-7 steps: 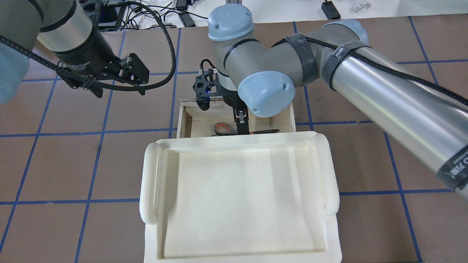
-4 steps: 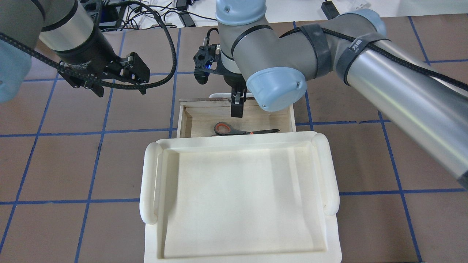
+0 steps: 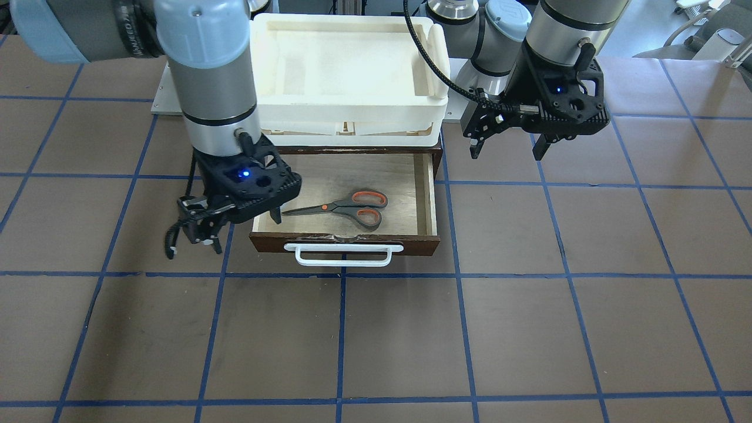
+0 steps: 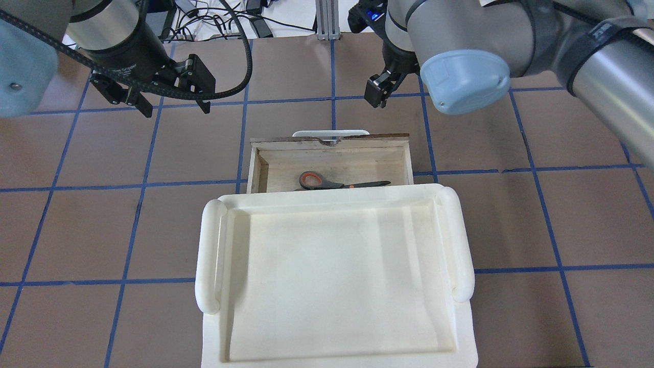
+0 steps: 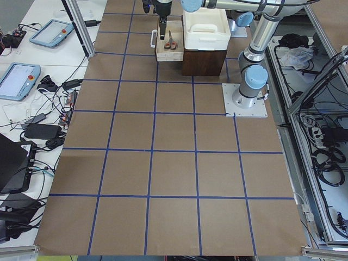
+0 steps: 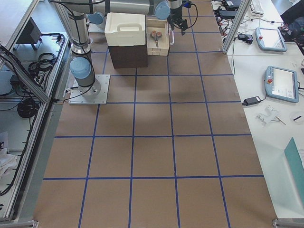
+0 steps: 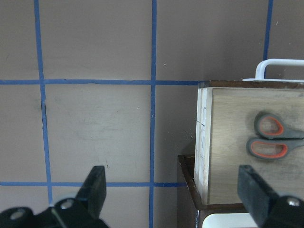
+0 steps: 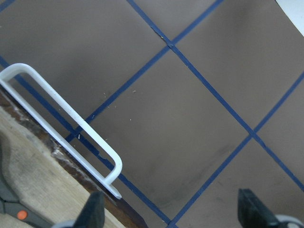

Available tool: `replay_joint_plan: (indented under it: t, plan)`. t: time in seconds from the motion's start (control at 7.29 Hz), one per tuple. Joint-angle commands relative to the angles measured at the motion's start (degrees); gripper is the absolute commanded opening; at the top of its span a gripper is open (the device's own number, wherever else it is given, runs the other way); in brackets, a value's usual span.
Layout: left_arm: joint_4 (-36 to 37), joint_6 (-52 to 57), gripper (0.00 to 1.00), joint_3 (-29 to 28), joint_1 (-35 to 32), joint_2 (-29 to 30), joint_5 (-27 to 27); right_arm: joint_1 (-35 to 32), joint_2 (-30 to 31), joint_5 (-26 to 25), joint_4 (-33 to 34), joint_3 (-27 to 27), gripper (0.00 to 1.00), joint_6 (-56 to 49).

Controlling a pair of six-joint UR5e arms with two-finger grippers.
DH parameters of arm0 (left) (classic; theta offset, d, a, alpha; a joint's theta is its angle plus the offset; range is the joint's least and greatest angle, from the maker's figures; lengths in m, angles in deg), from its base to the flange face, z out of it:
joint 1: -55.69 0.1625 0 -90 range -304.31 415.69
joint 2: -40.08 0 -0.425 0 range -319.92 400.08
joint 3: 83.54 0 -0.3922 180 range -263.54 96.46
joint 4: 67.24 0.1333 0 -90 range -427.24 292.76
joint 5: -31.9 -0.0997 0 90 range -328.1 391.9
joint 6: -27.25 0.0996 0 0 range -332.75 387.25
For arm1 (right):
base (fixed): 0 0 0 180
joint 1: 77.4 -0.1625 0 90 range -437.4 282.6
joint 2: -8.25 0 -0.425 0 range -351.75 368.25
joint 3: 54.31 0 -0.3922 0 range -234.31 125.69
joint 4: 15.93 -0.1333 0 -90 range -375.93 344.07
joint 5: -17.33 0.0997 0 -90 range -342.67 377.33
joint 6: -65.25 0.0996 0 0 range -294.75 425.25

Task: Put scissors in drawer and close it
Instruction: 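Raise the right gripper out of the drawer while the left arm moves forward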

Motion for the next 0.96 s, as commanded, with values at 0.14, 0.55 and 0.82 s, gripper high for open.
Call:
replay_joint_plan:
  t: [0.14, 0.55, 0.82]
  plan:
    - [0.2, -0.5, 1.0, -7.0, -4.9, 7.9, -0.1, 8.7, 3.2, -1.2, -4.6, -0.2, 1.0, 10.6]
    - [5.0, -1.5, 1.0, -12.8, -8.5, 18.6, 0.0, 9.8, 6.5, -1.2, -11.7, -0.4, 1.0, 17.7]
    - [6.1, -1.2, 1.0, -14.8, -9.2, 24.2, 8.3, 9.8, 7.1, -1.2, -13.9, -0.4, 1.0, 26.8]
